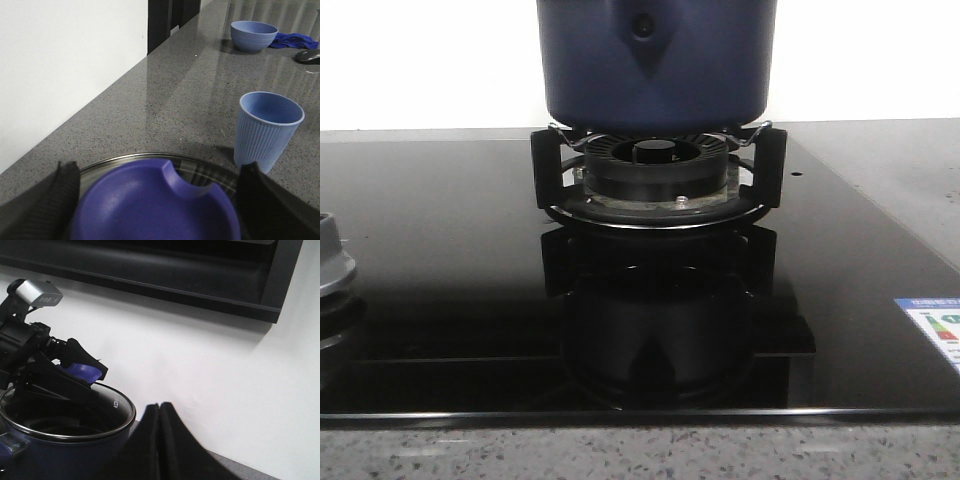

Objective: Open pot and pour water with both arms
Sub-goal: 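Lower the held lid onto the pot and open the left gripper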

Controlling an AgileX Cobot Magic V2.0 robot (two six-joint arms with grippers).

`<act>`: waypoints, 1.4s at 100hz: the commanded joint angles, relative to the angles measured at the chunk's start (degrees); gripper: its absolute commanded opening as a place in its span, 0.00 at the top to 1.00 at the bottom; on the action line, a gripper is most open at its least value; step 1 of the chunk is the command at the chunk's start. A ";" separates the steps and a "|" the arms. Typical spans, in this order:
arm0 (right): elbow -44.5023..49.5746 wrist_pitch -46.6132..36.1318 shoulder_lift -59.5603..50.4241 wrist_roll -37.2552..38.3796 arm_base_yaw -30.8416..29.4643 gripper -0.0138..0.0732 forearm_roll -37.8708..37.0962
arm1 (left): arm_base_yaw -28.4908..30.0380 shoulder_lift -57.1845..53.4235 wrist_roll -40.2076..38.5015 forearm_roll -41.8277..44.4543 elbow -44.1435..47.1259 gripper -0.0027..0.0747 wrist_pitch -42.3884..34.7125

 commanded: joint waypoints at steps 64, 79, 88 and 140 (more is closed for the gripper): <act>-1.43 -4.84 -2.02 24.45 4.62 0.91 -22.31 | 19.11 -37.67 -20.70 11.46 5.93 0.99 1.76; -1.43 -8.38 -5.22 33.83 7.31 0.91 -30.10 | 18.53 -51.09 -22.98 18.16 18.95 0.99 -5.99; -1.43 -8.64 -7.79 33.83 8.51 0.91 -30.10 | 17.22 -59.56 -22.98 18.45 28.38 0.99 -12.31; -1.43 -8.62 -11.60 33.93 10.34 0.91 -30.10 | 16.11 -81.90 -27.12 19.81 50.78 0.99 -17.49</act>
